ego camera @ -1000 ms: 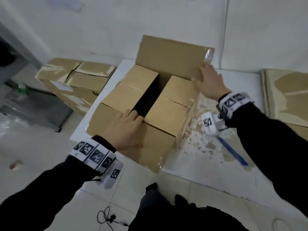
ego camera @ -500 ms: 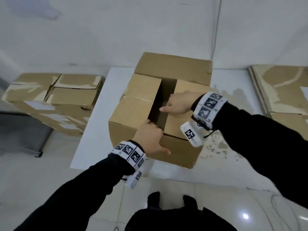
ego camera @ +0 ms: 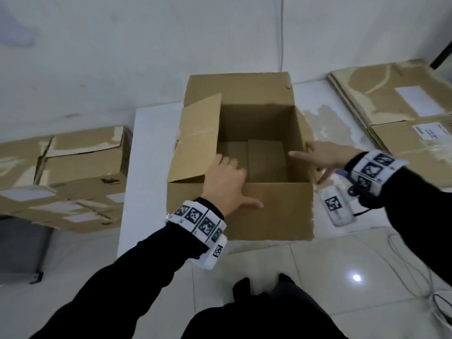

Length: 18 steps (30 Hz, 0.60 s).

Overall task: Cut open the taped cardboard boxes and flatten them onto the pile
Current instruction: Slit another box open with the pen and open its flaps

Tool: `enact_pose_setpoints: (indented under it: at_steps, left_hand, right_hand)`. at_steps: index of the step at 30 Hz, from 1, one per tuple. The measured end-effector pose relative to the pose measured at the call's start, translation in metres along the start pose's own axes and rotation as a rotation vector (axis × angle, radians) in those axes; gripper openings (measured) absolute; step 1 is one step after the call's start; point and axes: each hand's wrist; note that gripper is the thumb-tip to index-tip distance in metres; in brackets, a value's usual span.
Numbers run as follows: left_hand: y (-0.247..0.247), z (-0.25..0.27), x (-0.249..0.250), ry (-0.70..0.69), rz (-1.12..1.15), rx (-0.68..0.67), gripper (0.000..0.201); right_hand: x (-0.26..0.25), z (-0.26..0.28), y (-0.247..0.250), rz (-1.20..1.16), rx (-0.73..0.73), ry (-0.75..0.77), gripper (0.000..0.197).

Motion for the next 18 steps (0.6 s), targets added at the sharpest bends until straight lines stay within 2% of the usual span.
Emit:
enact_pose_setpoints:
  at_steps: [2, 4, 5, 6, 8, 10, 11, 12, 14, 16, 18]
  left_hand:
    - [0.008, 0.015, -0.028, 0.066, 0.02, 0.176, 0.067]
    - [0.009, 0.03, -0.066, 0.196, 0.068, 0.317, 0.051]
    - [0.006, 0.036, -0.084, 0.282, 0.103, 0.313, 0.049]
    - [0.001, 0.04, -0.102, 0.356, 0.166, 0.245, 0.051]
    - [-0.02, 0.037, -0.137, 0.39, 0.394, 0.008, 0.062]
    - [-0.027, 0.028, -0.159, 0.303, 0.564, -0.186, 0.075]
    - [-0.025, 0.023, -0.165, 0.262, 0.581, -0.201, 0.077]
    - [-0.016, 0.018, -0.166, 0.238, 0.565, -0.157, 0.072]
    - [0.012, 0.007, -0.162, 0.158, 0.557, 0.03, 0.06]
    - [0.052, 0.0, -0.137, -0.015, 0.625, 0.248, 0.065]
    - [0.084, -0.014, -0.103, -0.206, 0.685, 0.422, 0.073]
  right_hand:
    - [-0.003, -0.011, -0.01, -0.123, 0.043, 0.031, 0.064]
    - [0.0, -0.02, -0.012, -0.18, 0.065, 0.073, 0.043]
    - [0.003, -0.022, -0.012, -0.223, 0.053, 0.094, 0.036]
    - [0.008, -0.021, -0.011, -0.272, 0.033, 0.119, 0.034]
    - [0.014, -0.019, -0.013, -0.373, 0.038, 0.167, 0.03]
    - [0.015, -0.01, -0.015, -0.459, 0.125, 0.222, 0.027]
    - [0.016, -0.007, -0.016, -0.49, 0.196, 0.25, 0.028]
    - [0.016, -0.009, -0.017, -0.511, 0.288, 0.289, 0.032]
    - [0.015, -0.014, -0.024, -0.51, 0.509, 0.381, 0.051]
    - [0.009, -0.024, -0.043, -0.513, 0.705, 0.465, 0.068]
    - [-0.004, -0.035, -0.073, -0.591, 0.797, 0.472, 0.077]
Point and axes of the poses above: each hand's wrist, its own z-axis away from the middle knuckle, its own y-axis out of the back of the hand, x = y × z, and after that the axes turned 12 degrees about -x, right-handed
